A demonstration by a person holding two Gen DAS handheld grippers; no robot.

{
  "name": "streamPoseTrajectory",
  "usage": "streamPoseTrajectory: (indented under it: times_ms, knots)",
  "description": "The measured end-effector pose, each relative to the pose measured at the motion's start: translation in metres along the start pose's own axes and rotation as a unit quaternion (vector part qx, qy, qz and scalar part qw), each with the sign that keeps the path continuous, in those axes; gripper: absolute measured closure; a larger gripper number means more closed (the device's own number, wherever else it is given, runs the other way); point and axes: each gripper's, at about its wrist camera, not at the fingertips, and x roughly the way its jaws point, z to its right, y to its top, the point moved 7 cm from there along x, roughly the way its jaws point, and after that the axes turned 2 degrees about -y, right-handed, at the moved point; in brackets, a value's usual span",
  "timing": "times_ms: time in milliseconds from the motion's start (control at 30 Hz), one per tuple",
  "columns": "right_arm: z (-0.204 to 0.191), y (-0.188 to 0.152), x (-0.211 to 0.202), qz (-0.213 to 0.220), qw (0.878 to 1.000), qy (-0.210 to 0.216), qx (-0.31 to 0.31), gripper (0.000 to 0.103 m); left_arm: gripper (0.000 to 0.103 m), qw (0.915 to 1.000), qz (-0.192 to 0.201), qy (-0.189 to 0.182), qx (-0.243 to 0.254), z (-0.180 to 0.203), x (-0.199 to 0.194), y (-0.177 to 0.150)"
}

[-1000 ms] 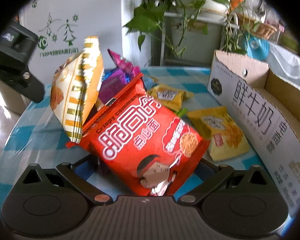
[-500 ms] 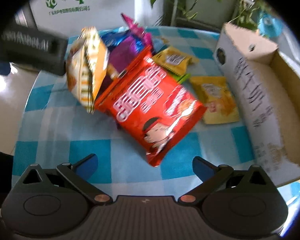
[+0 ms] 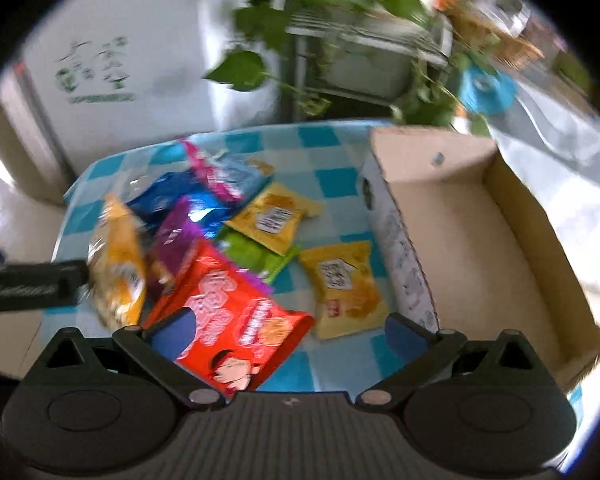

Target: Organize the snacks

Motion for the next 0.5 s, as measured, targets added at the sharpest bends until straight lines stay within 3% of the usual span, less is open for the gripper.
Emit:
streamPoseTrajectory:
  times_ms: [67, 300, 500]
  knots:
    - [0.004, -0.002, 0.006, -0.019, 1.0, 0.005, 0.023, 0.0, 0.001, 1.0, 0.0, 0.002, 0.009, 0.004, 0.0, -0.001]
    - [0.001, 0.003, 0.003, -0.004, 1.0, -0.014, 0.015, 0.0, 0.001, 0.9997, -0.005, 0.007, 0.021, 0.013, 0.003, -0.005]
    - [0.0, 0.001, 0.008, -0.018, 0.999, -0.012, 0.027, 0.0, 0.001, 0.9996, -0.009, 0.005, 0.027, 0.019, 0.004, -0.008]
